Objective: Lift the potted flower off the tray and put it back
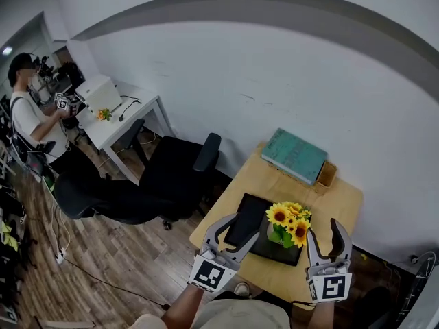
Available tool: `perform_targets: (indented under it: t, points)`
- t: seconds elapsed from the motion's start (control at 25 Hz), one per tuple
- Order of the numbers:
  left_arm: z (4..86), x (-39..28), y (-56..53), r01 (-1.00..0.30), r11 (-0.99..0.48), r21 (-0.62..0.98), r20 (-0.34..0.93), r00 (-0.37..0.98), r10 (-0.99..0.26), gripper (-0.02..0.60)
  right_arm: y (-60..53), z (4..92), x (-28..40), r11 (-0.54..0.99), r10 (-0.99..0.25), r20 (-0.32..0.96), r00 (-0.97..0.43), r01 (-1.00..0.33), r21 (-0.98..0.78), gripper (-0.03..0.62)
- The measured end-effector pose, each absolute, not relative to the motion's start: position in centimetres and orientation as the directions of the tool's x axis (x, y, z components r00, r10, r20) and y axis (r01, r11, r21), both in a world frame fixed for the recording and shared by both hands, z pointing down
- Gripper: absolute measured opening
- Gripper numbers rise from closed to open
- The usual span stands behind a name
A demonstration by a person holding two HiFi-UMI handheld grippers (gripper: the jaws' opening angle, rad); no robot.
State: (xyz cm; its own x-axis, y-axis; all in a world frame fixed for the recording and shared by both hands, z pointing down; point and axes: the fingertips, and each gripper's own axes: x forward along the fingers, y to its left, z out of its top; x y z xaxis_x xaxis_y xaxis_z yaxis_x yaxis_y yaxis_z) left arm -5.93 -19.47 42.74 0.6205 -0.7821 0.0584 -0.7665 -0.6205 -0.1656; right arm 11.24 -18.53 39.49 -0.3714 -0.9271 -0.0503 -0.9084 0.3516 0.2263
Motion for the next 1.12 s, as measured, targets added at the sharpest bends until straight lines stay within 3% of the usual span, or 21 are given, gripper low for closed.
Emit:
perform_targets:
  t: [0.24,1.12]
  points:
    - [45.4,-5.1,-19.4,-0.724,-0.658,-0.209,0.104,0.653,-0.751,0.238,-18.3,42.8,11.4,0.361,-0.931,0.015,-0.365,-0.911,0.200,0.245]
    - [57.0,-3.1,-17.7,-0.666,-0.735,-0.126,0.317,0.675,-0.666,0.238,-15.4,57.8,11.0,0.409,-0.870,0.336,-0.362,-0.909,0.081,0.250]
